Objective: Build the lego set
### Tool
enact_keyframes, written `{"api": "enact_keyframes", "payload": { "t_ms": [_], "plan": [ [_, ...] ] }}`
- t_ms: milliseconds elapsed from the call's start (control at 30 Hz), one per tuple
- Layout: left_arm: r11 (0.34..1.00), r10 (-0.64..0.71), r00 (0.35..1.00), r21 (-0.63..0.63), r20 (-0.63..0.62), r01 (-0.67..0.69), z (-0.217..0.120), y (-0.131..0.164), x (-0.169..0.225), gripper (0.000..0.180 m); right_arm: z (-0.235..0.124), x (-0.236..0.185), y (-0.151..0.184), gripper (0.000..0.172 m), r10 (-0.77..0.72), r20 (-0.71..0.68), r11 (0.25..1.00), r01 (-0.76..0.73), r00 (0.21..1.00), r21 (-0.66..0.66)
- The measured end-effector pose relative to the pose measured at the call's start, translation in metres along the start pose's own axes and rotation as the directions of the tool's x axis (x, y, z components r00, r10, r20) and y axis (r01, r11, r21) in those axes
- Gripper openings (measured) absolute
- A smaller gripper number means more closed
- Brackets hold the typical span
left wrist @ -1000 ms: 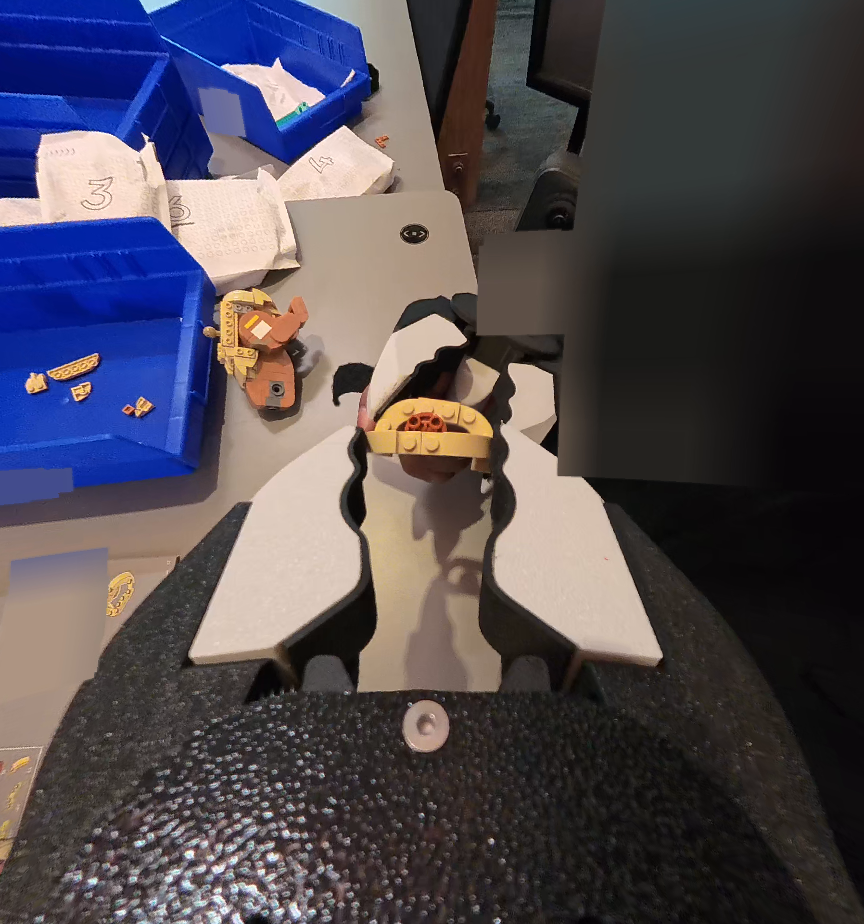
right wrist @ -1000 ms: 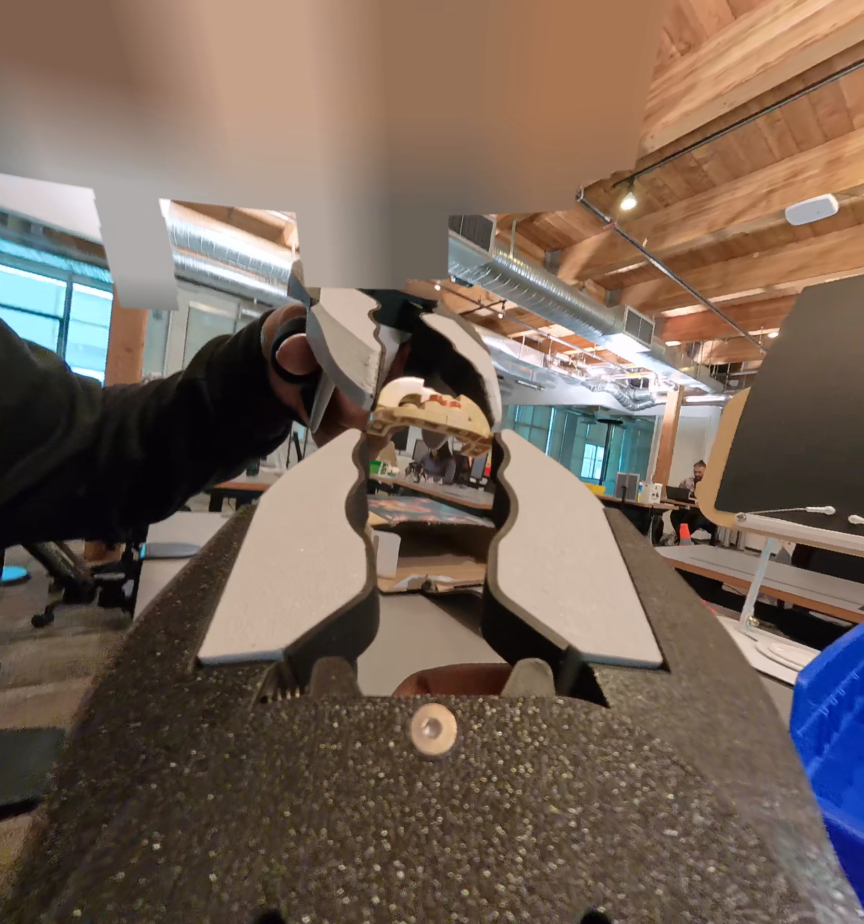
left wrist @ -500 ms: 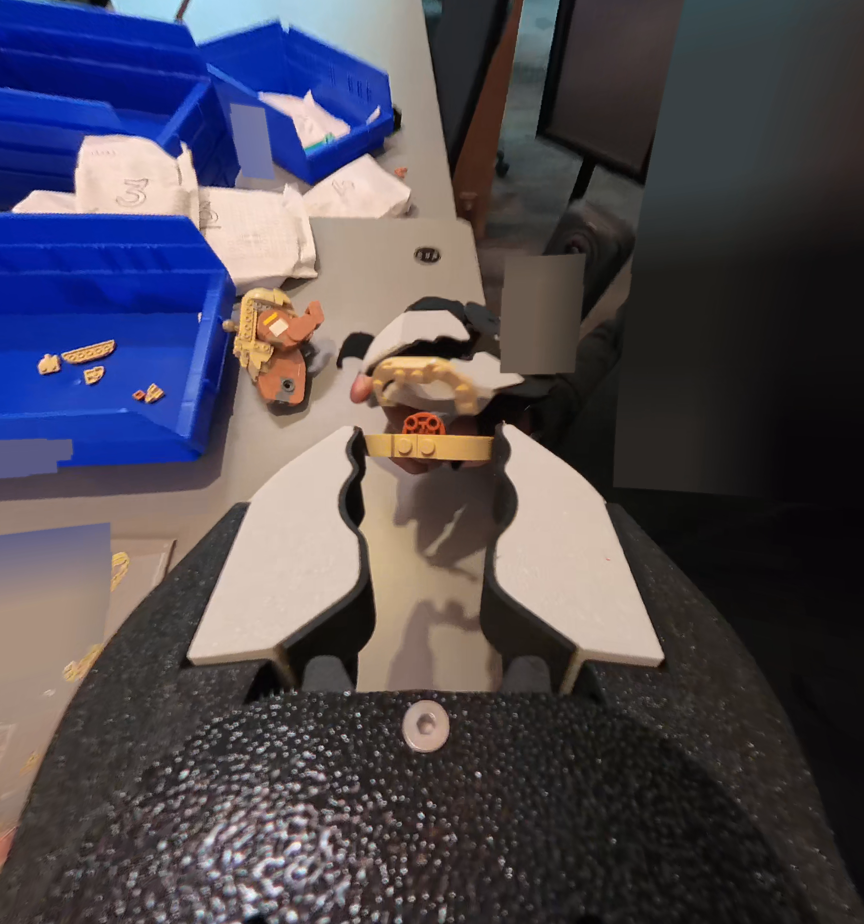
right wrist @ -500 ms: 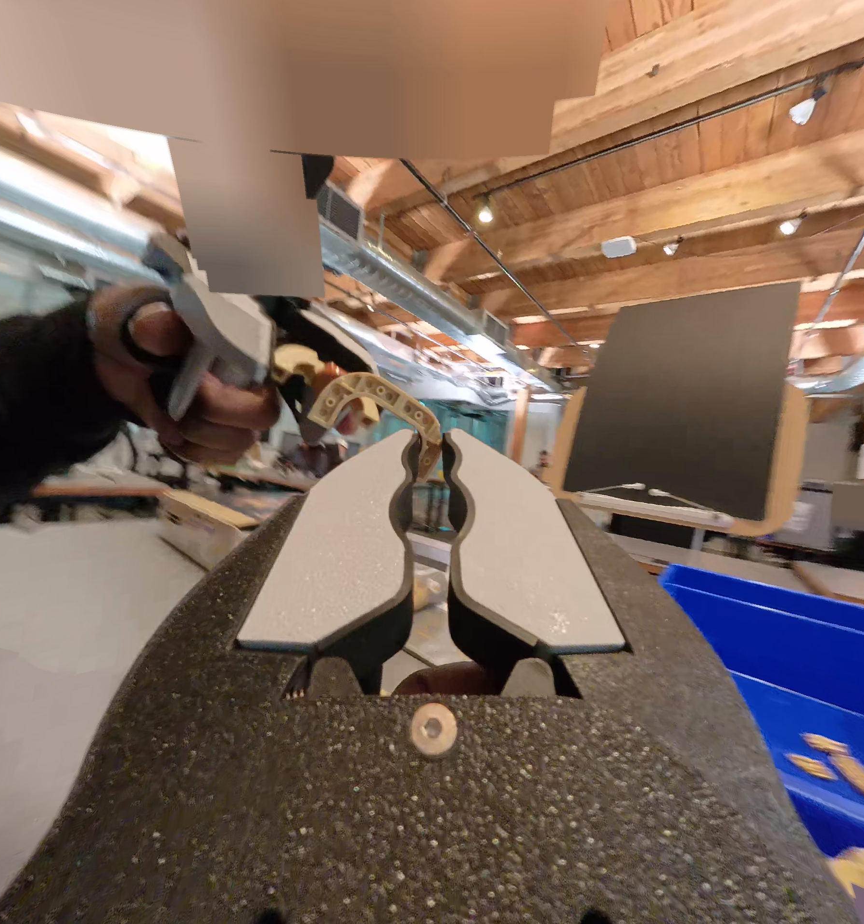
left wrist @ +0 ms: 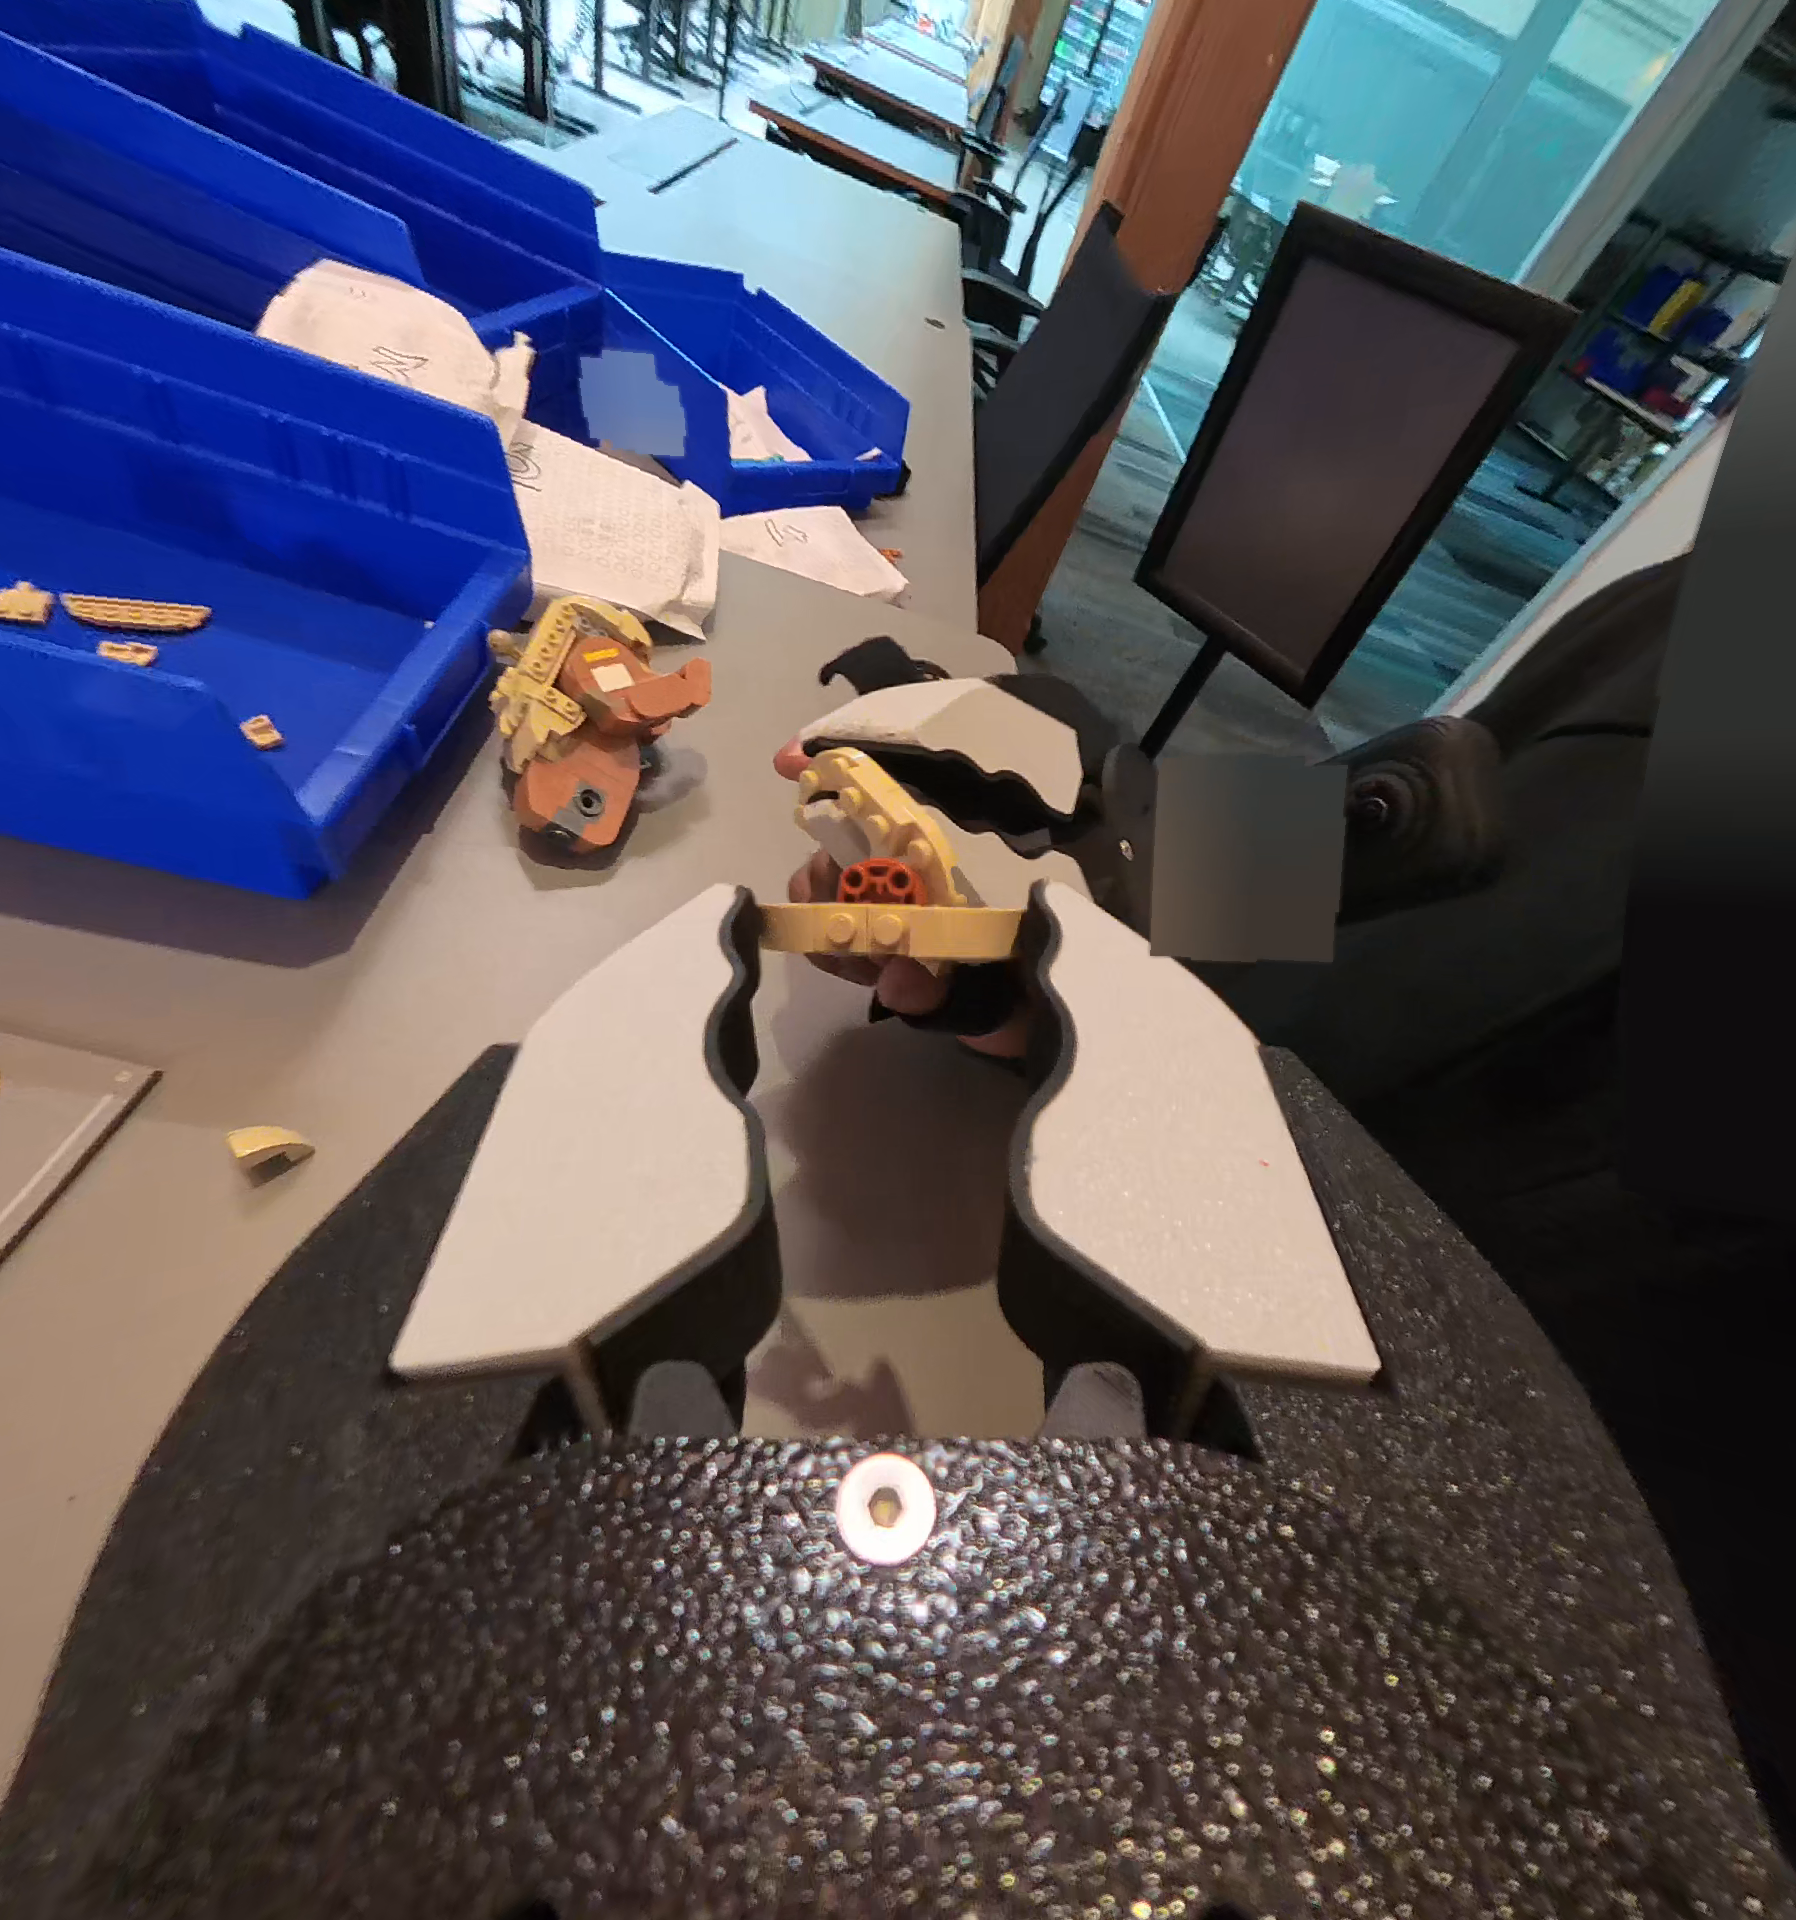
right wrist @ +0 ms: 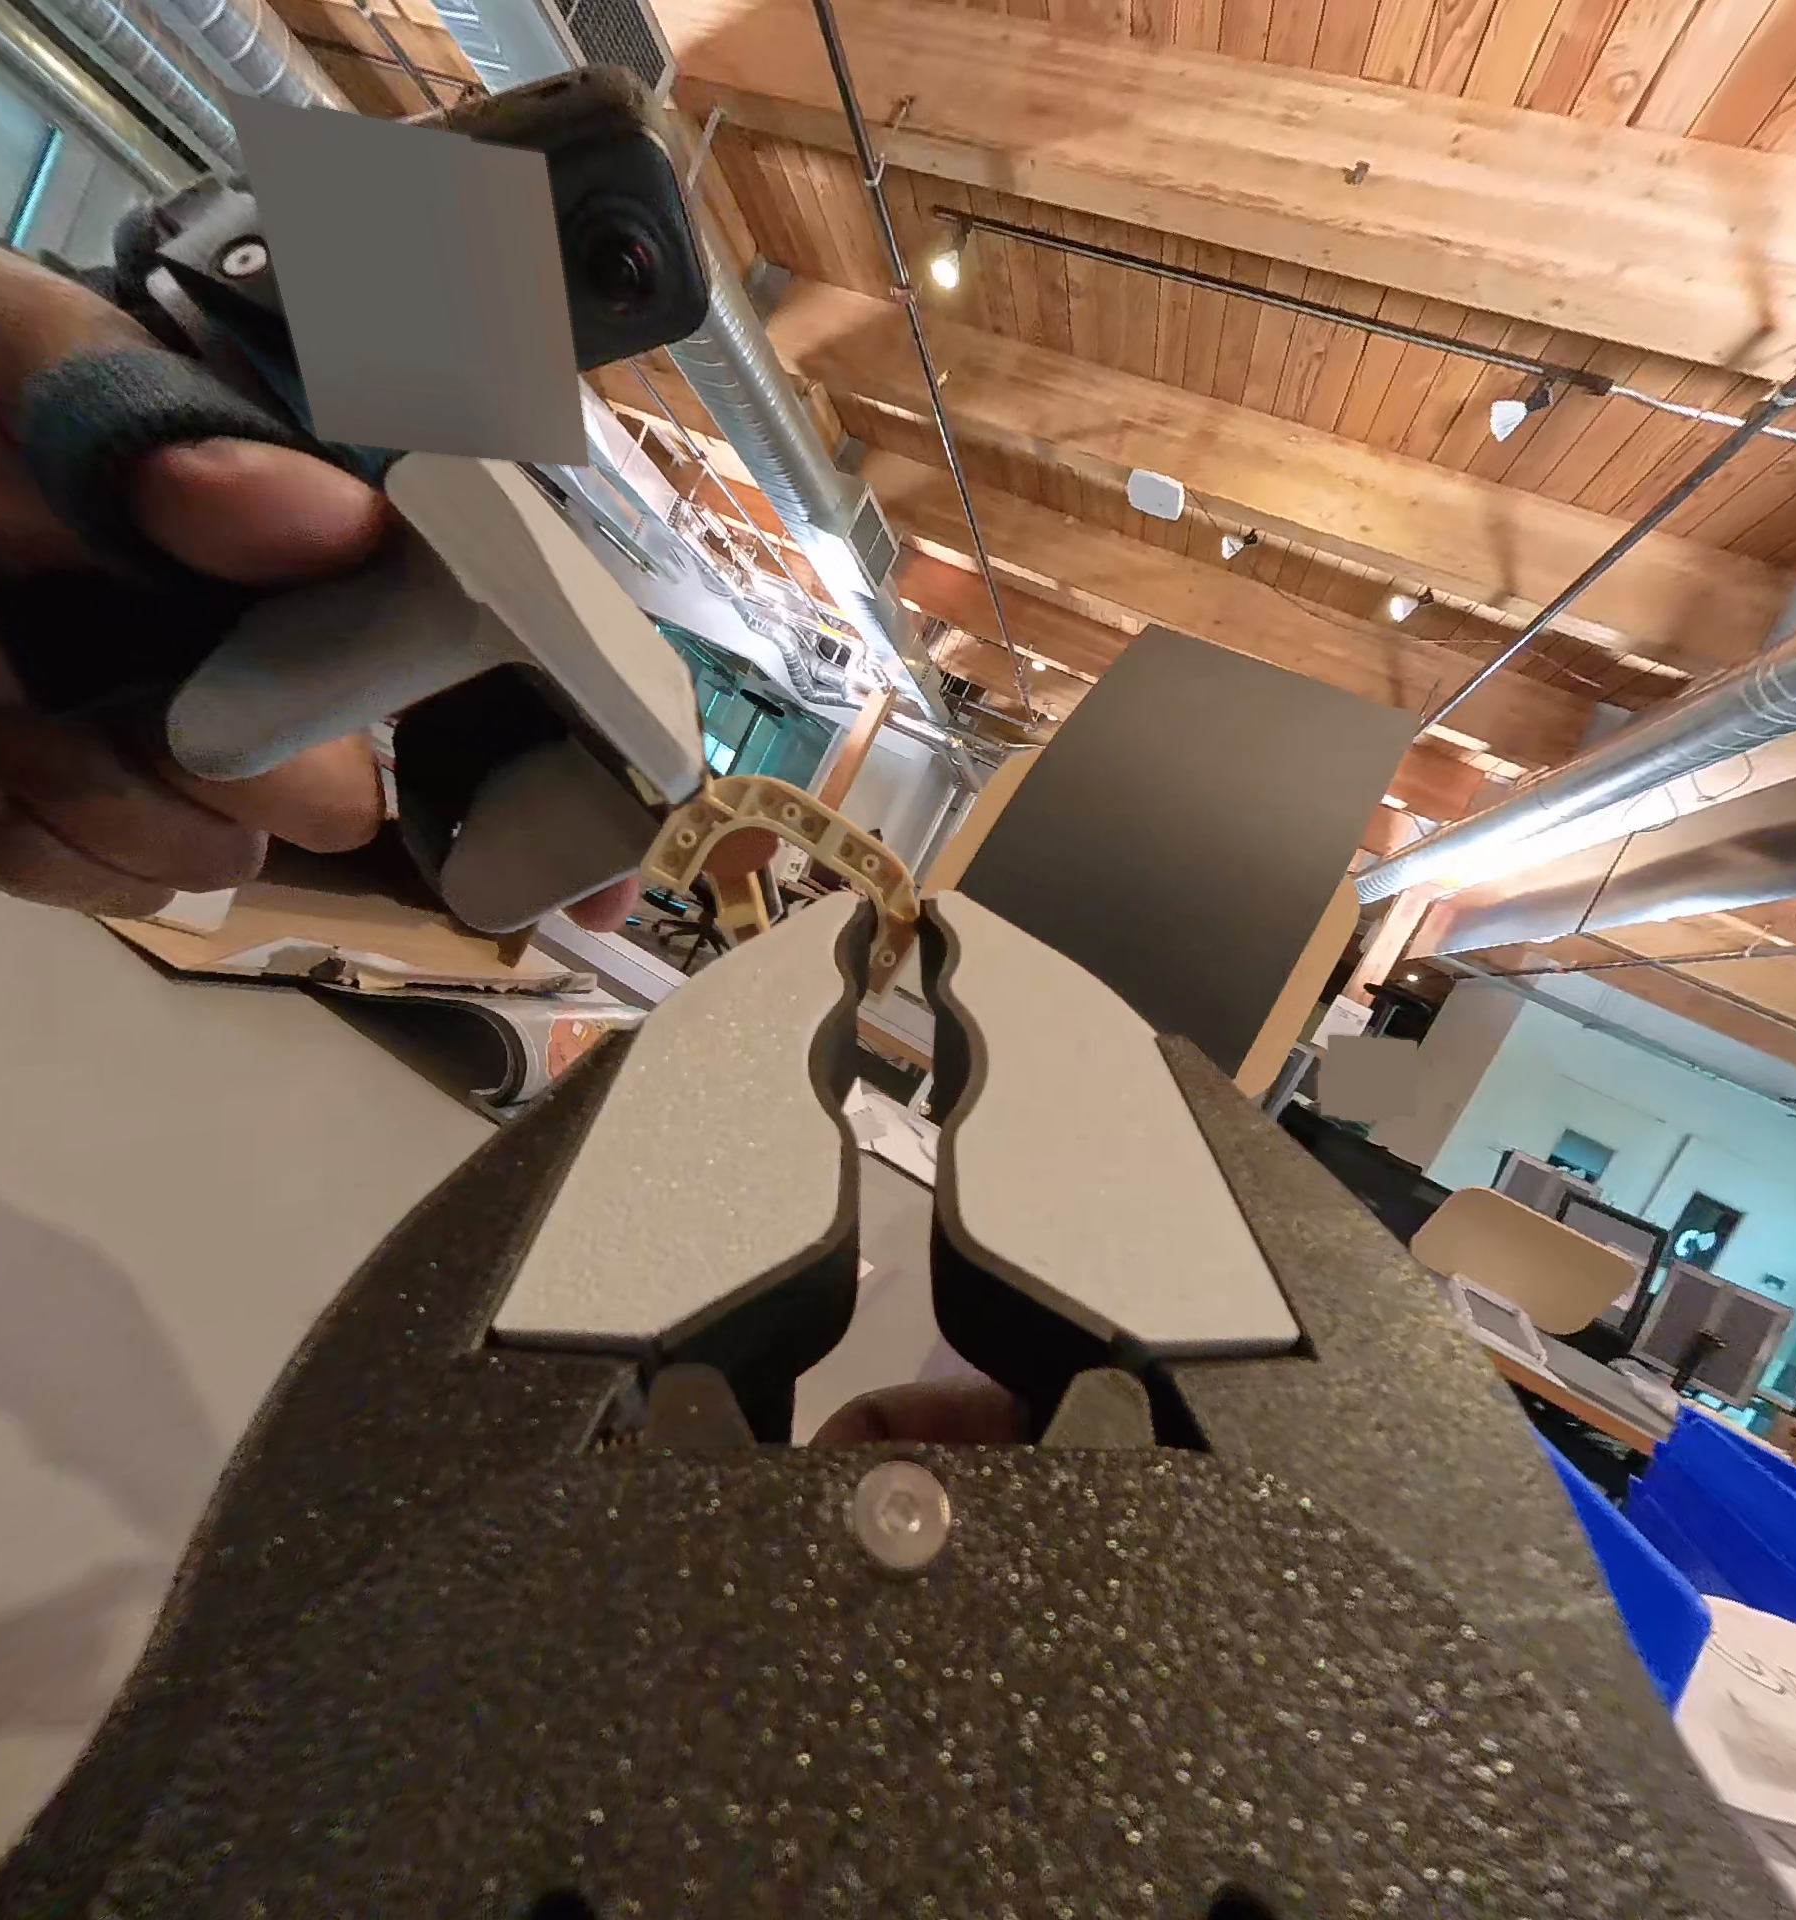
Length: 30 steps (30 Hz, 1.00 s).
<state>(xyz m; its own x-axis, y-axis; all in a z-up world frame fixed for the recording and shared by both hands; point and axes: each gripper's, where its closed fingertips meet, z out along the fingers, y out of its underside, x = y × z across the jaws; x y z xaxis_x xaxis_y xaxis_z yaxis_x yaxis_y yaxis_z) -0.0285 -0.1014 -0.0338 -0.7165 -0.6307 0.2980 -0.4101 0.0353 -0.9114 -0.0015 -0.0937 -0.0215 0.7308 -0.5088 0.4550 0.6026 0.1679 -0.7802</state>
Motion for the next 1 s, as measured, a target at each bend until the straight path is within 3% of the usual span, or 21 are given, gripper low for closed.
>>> {"api": "enact_keyframes", "payload": {
  "t_ms": [233, 400, 467, 567, 667, 1000],
  "plan": [
    [0.994, 0.108, 0.987, -0.014, 0.116, -0.107, -0.004, 0.013, -0.013, 0.048, 0.002, -0.011, 0.010, 0.008, -0.108, 0.021, 0.992, 0.109, 0.994, -0.066],
    [0.961, 0.221, 0.962, -0.208, 0.164, -0.185, -0.002, 0.051, -0.032, 0.048, -0.005, -0.020, 0.031, 0.008, -0.185, 0.139, 0.966, 0.206, 0.973, -0.157],
    [0.920, 0.256, 0.955, -0.343, 0.153, -0.191, 0.001, 0.079, -0.041, 0.048, -0.010, -0.020, 0.038, 0.008, -0.174, 0.173, 0.962, 0.205, 0.970, -0.182],
    [0.804, 0.326, 0.936, -0.559, 0.130, -0.202, 0.003, 0.126, -0.059, 0.048, -0.012, -0.018, 0.044, 0.008, -0.127, 0.203, 0.965, 0.169, 0.971, -0.202],
    [0.720, 0.362, 0.925, -0.664, 0.113, -0.201, 0.007, 0.157, -0.073, 0.048, -0.011, -0.018, 0.048, 0.008, -0.071, 0.208, 0.968, 0.117, 0.975, -0.220],
    [0.826, 0.275, 0.959, -0.528, 0.070, -0.199, 0.011, 0.147, -0.061, 0.056, -0.012, -0.019, 0.049, 0.008, 0.214, 0.249, 0.957, -0.152, 0.945, -0.245]
  ]
}}
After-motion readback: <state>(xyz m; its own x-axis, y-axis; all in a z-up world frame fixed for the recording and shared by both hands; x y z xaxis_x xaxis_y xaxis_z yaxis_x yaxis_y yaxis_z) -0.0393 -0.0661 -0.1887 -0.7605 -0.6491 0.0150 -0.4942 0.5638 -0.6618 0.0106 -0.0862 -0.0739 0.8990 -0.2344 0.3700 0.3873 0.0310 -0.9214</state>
